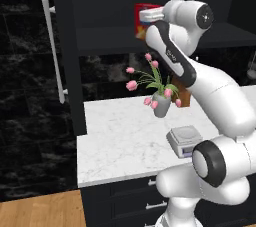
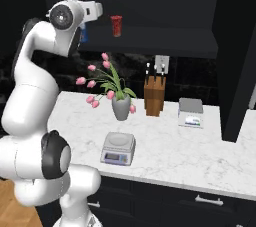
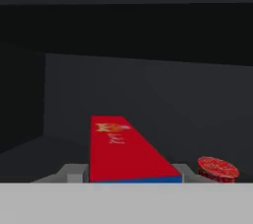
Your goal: Pick the boxed food and place it on the digital scale for weighing, and close the cabinet.
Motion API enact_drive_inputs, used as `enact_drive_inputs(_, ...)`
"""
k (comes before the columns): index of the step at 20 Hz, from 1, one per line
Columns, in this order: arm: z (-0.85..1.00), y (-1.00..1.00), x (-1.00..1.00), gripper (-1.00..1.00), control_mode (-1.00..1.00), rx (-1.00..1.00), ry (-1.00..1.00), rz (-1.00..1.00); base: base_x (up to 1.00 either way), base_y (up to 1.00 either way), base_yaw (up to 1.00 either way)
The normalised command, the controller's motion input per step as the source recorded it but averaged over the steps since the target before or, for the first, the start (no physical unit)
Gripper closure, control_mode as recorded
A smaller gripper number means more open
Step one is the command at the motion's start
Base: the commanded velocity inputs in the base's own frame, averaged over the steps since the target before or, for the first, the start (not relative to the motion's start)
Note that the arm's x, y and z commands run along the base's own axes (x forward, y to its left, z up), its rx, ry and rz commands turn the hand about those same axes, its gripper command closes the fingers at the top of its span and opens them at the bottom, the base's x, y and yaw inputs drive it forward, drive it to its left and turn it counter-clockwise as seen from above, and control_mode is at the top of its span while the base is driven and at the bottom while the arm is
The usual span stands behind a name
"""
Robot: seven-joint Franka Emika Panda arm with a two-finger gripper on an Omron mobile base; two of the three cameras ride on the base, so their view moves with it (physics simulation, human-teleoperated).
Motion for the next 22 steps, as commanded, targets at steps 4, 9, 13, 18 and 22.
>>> enact_drive_inputs(4, 0.00, 0.00, -1.00, 1.00, -1.00, 0.00, -0.25, 0.00, 0.00, 0.00, 0.00)
enact_drive_inputs(9, 0.00, 0.02, -1.00, 1.00, -1.00, 0.00, -0.25, 0.00, 0.00, 0.00, 0.00)
enact_drive_inputs(13, 0.03, 0.00, -1.00, 1.00, -1.00, 0.00, -0.11, 0.00, 0.00, 0.00, 0.00)
enact_drive_inputs(18, 0.47, -0.22, -1.00, 1.00, -1.00, 0.00, 0.08, 0.00, 0.00, 0.00, 0.00)
enact_drive_inputs(22, 0.22, -0.53, -1.00, 1.00, -1.00, 0.00, 0.20, 0.00, 0.00, 0.00, 0.00)
